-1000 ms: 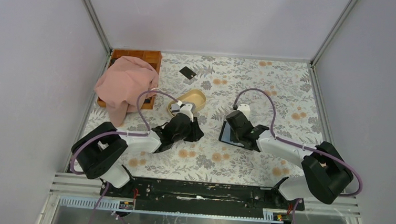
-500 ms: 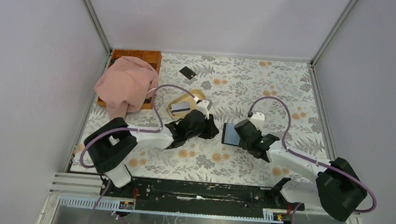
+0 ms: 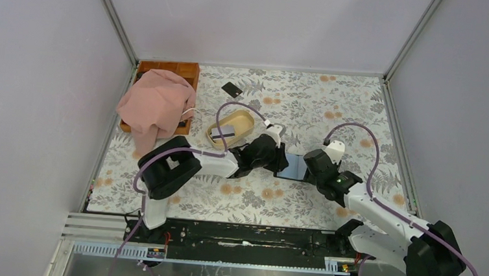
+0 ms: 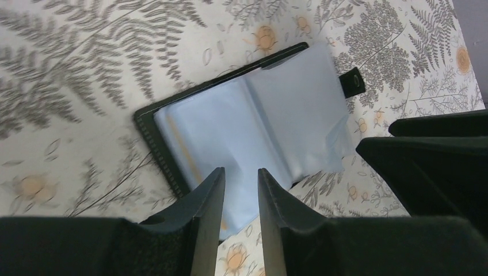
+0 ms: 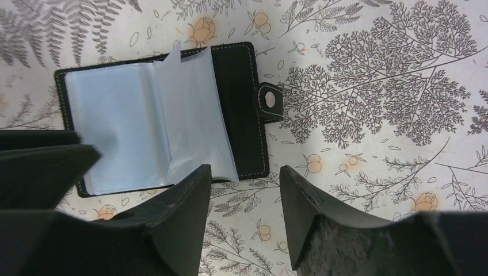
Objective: Take the credit cards out of the card holder
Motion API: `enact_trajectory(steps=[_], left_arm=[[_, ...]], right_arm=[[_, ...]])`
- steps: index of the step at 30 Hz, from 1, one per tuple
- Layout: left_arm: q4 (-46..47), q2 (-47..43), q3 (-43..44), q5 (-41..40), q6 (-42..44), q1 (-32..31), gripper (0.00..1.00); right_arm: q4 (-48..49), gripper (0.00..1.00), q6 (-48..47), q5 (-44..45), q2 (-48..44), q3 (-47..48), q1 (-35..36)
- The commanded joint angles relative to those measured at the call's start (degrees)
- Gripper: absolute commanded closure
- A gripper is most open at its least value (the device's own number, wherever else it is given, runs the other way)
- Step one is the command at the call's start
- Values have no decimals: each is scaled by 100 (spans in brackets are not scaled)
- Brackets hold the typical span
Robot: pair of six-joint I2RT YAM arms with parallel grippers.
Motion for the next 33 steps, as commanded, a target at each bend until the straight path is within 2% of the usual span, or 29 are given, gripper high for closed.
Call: enact_trajectory(steps=[1,17,24,33], left_arm=[[105,398,498,136,191,-192,65],[-163,1583,1889,557,42,-645,65],[206,1581,1686,849,-238,-721,65],[1336,1040,986,1590,-785,-777,64]], right_arm=[[-121,45,48,269,-414,16,-34],[-76,45,-136,78,-1257,95,-34],[-202,45,-67,83,-1390,46,-34],[-145,45,-41,53,-1370,-7,-34]])
